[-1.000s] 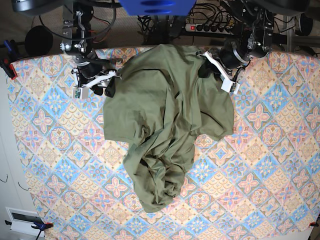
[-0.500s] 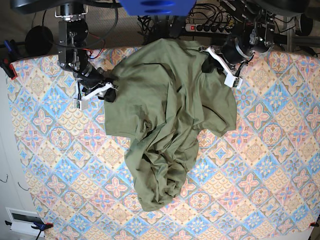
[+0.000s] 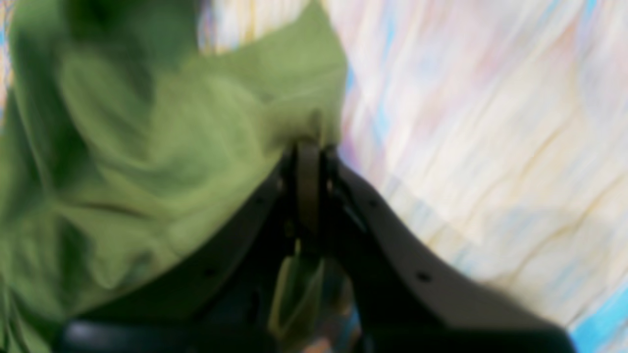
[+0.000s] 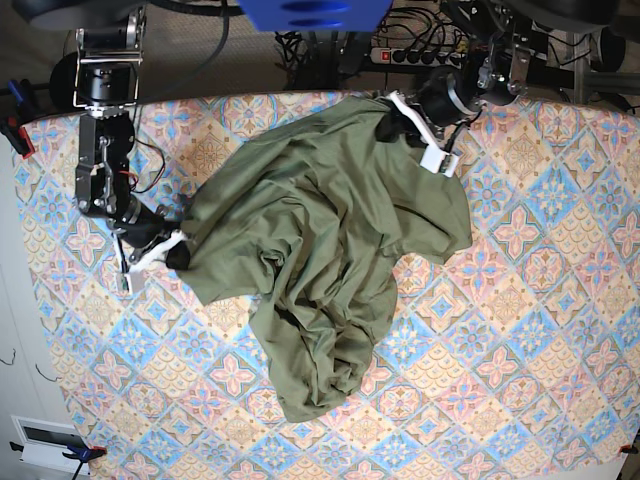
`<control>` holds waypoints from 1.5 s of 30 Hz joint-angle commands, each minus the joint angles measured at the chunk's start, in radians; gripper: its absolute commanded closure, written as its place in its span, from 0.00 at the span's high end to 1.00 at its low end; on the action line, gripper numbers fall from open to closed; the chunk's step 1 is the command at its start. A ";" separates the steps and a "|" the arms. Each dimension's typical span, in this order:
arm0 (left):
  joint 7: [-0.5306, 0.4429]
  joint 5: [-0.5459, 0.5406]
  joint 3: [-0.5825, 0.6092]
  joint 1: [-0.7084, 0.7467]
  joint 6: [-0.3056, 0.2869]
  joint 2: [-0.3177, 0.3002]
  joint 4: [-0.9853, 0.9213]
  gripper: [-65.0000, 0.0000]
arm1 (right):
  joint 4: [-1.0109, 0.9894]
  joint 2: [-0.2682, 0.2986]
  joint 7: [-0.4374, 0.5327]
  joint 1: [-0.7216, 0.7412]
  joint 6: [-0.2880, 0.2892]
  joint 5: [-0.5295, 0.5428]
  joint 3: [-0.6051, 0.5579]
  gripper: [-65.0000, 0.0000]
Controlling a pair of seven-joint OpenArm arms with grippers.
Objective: Layout the t-shirt on the table in an organized manner, then fold the t-shirt properly
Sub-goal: 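Grasp the shirt fabric with both grippers and lift it, then release the fabric and reposition both grippers at the shirt edges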
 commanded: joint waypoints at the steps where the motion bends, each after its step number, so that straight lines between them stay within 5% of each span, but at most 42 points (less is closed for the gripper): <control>1: -0.017 0.004 0.023 -0.014 -0.006 0.006 0.001 0.00 | -0.011 0.024 0.018 0.052 0.012 0.007 0.005 0.01; 13: -0.010 0.274 0.337 -0.241 -0.006 0.207 -0.193 0.00 | -0.259 0.098 0.030 0.366 0.013 0.001 -0.002 0.02; 18: 0.062 0.314 0.410 -0.379 -0.009 0.256 -0.289 0.00 | -0.276 0.098 0.073 0.429 0.013 -0.120 -0.002 0.03; 24: 0.163 0.373 0.463 -0.485 -0.175 0.313 -0.351 0.04 | -0.120 0.135 -0.002 0.366 0.013 -0.143 0.005 0.32; 26: 0.184 0.403 0.505 -0.503 -0.224 0.313 -0.348 0.16 | -0.054 0.138 -0.031 0.326 0.013 -0.143 0.005 0.40; 29: 0.180 0.405 0.525 -0.509 -0.273 0.310 -0.348 0.41 | 0.032 0.138 -0.046 0.230 0.013 -0.143 0.030 0.40; 34: 0.181 0.397 0.525 -0.498 -0.328 0.287 -0.278 0.68 | 0.193 0.133 -0.068 0.016 0.013 -0.142 0.150 0.40; 45: 0.180 0.320 0.414 -0.434 -0.365 0.112 -0.062 0.73 | 0.457 0.038 -0.086 -0.326 0.013 -0.142 0.199 0.41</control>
